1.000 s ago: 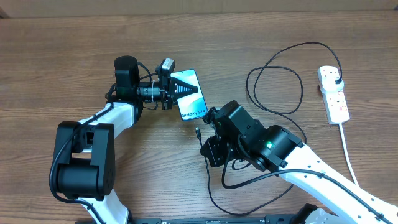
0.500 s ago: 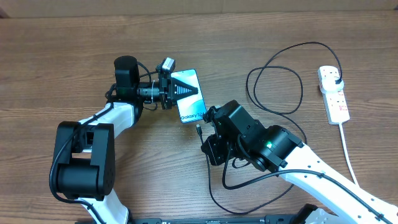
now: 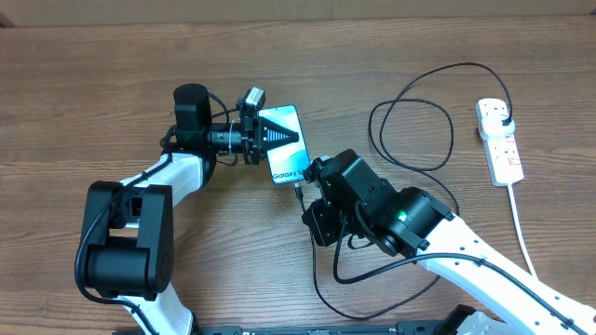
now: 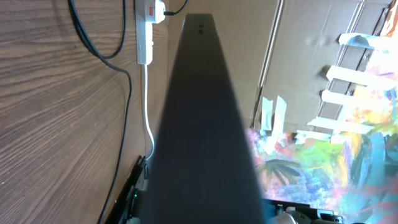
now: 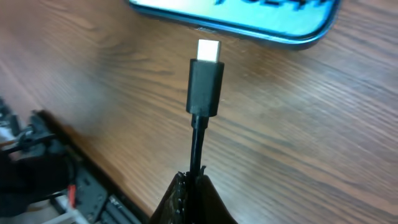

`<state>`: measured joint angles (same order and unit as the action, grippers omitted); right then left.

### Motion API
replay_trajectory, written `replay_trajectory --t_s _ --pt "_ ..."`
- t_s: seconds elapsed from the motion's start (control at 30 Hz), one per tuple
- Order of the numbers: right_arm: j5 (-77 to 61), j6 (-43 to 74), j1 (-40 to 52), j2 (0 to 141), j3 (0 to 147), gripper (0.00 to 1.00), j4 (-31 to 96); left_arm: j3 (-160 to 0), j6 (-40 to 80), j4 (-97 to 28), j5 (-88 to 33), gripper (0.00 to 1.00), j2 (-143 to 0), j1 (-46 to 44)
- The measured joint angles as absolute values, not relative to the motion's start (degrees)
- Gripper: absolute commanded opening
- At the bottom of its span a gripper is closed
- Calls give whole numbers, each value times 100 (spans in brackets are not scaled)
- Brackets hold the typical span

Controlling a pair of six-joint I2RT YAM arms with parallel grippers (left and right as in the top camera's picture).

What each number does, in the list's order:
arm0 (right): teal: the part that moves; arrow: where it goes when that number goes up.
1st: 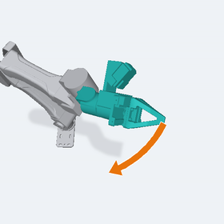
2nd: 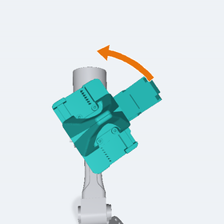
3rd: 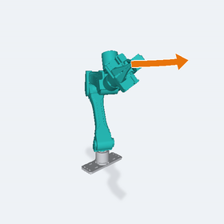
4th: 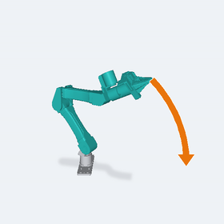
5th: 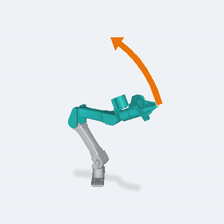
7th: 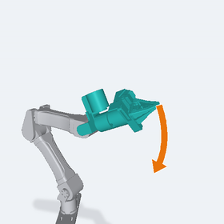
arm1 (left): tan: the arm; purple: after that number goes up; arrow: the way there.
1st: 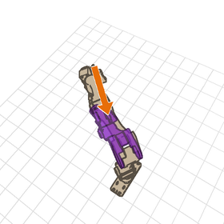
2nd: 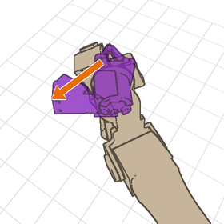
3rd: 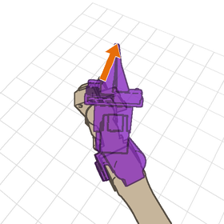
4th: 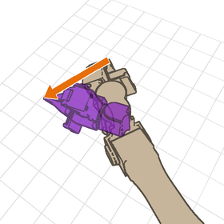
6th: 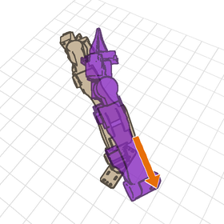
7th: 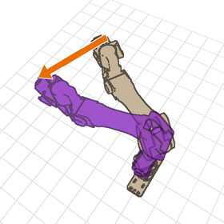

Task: Plug charger to phone and switch on socket

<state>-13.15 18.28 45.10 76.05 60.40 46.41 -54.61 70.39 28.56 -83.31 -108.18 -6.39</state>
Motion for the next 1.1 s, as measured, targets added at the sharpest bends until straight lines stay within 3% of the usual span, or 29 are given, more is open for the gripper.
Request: replay_trajectory --t_s 0.47,1.1 --pt "-930 1822 4766 7655 6796 4 6252 -5461 6991 2856 -8309 4 -10818 -639" --pt "-246 1946 5175 8637 8009 4 6757 -6125 7175 3439 -8211 4 -10833 -639"
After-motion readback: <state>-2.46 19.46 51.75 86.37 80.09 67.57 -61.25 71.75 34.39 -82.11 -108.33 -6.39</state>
